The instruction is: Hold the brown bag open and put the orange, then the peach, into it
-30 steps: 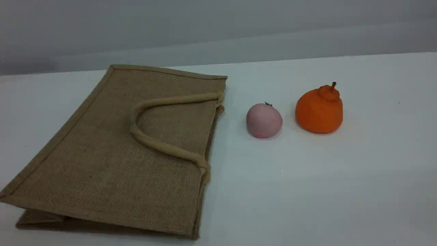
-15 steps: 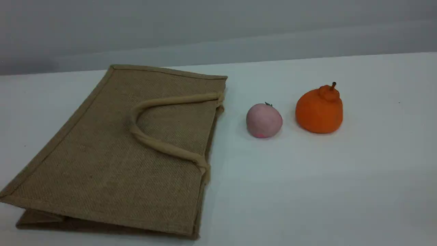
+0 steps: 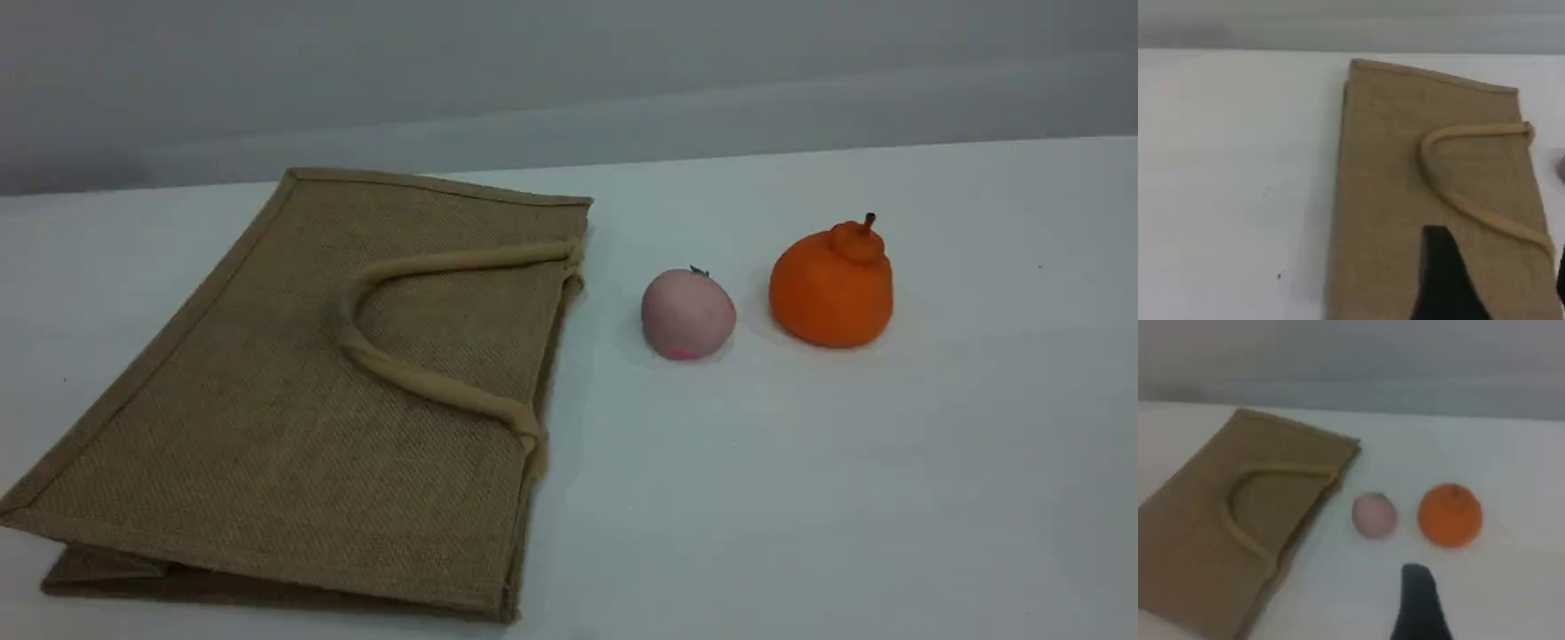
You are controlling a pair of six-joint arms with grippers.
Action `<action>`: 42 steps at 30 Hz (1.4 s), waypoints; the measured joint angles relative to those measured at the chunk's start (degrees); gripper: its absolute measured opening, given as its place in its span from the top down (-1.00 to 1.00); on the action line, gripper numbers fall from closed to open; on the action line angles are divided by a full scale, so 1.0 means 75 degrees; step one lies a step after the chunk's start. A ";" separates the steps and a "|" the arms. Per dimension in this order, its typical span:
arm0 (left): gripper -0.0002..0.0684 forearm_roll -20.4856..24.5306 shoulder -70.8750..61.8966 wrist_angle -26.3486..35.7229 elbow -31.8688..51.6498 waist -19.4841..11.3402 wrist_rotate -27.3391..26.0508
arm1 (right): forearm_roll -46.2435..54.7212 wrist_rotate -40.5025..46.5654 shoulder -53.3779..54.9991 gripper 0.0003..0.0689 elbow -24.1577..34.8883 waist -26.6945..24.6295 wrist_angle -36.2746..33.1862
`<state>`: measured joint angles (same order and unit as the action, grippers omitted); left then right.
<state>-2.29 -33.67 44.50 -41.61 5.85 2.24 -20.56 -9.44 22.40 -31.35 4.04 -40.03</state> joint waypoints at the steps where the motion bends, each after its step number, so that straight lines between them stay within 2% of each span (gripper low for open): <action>1: -0.08 -0.0010 -0.0395 -0.0180 -0.0077 0.0000 -0.0029 | -0.0102 -0.0171 0.0402 -0.21 -0.0065 0.0000 0.0225; 4: -0.08 -0.0105 -0.1524 -0.0540 -0.0304 0.0000 -0.0298 | -0.0452 -0.0447 0.1599 -0.21 -0.0444 0.0000 0.0777; 10: -0.08 -0.0176 -0.3806 -0.1685 -0.0611 0.0000 -0.0086 | -0.0833 -0.0648 0.4044 -0.21 -0.1409 0.0000 0.1658; 13: -0.08 -0.0650 -0.4749 -0.2401 -0.0636 0.0000 -0.0028 | -0.1196 -0.0736 0.5235 -0.21 -0.1809 0.0000 0.2093; 17: -0.08 -0.1123 -0.5906 -0.2974 -0.1039 0.0000 -0.0502 | -0.1598 -0.1208 0.6586 -0.20 -0.2065 0.0000 0.2504; 21: -0.08 -0.1655 -0.7093 -0.2530 -0.1785 0.0000 -0.0961 | -0.2068 -0.1640 0.7684 -0.20 -0.2335 0.0000 0.2597; 26: -0.08 -0.2758 -0.8513 -0.1584 -0.2926 0.0000 -0.1961 | -0.2681 -0.2359 0.8796 -0.20 -0.2638 0.0000 0.2746; 30: -0.08 -0.3483 -0.9571 -0.1445 -0.3771 0.0000 -0.2472 | -0.3160 -0.2845 0.9392 -0.20 -0.2912 0.0000 0.2734; 42: -0.08 -0.3509 -1.2085 -0.0807 -0.5517 0.0011 -0.2366 | -0.4473 -0.4059 1.0060 -0.20 -0.3210 0.0000 0.2721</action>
<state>-28.60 -124.31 38.45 -82.99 5.93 -15.51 -54.11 -39.88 97.86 -55.43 4.04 -19.63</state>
